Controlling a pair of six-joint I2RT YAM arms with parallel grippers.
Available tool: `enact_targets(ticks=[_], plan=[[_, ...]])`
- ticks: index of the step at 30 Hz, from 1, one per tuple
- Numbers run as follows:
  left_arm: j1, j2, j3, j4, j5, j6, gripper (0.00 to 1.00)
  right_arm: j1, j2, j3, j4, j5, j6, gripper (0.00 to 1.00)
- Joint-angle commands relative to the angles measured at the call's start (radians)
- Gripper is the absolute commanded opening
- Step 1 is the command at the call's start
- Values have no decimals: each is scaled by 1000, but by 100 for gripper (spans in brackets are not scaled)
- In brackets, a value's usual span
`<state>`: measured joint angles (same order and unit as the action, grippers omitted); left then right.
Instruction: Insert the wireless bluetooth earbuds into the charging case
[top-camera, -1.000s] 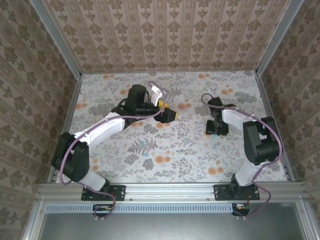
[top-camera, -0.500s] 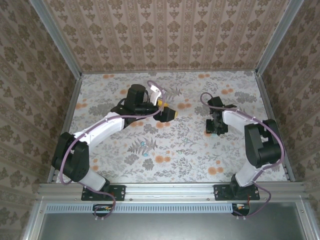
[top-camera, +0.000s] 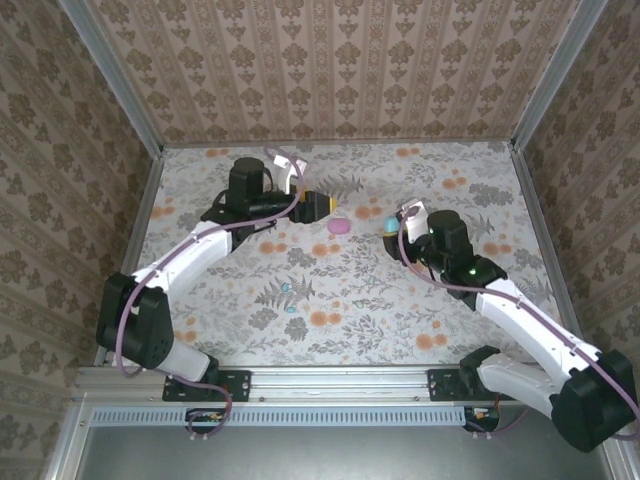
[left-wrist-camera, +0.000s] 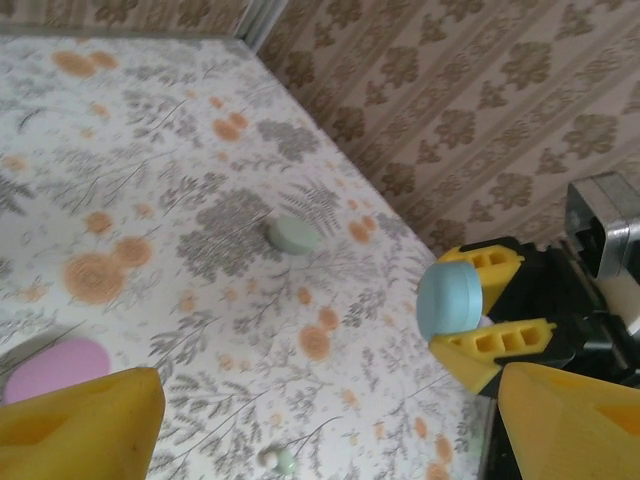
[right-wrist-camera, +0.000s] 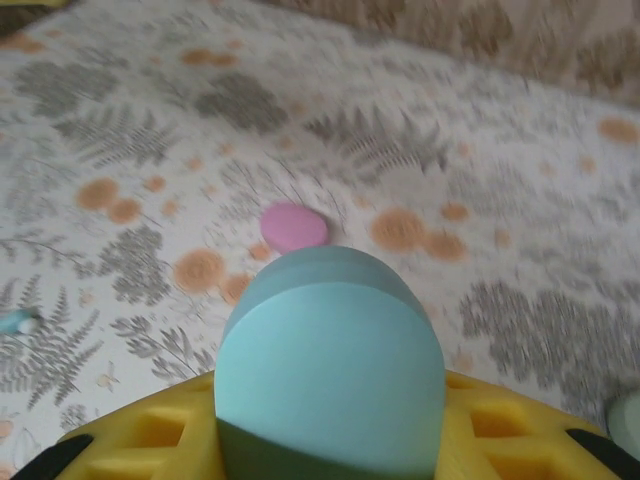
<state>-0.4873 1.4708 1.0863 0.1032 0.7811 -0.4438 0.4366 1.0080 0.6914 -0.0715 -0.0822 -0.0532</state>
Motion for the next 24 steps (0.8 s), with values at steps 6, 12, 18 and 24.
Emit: enact_targets(ticks=[6,12,18,24], plan=[[-69,-20,79,-6,103,-4,84,76,-9,42,133,-31,-170,35],[-120,15,113,-44,92,-10,77,119,19,56,178,-15,-206,34],[-160,56,153,-75,82,-10,70,134,32,65,210,4,-216,34],[-177,94,187,-113,81,-3,67,145,37,62,253,38,-220,34]])
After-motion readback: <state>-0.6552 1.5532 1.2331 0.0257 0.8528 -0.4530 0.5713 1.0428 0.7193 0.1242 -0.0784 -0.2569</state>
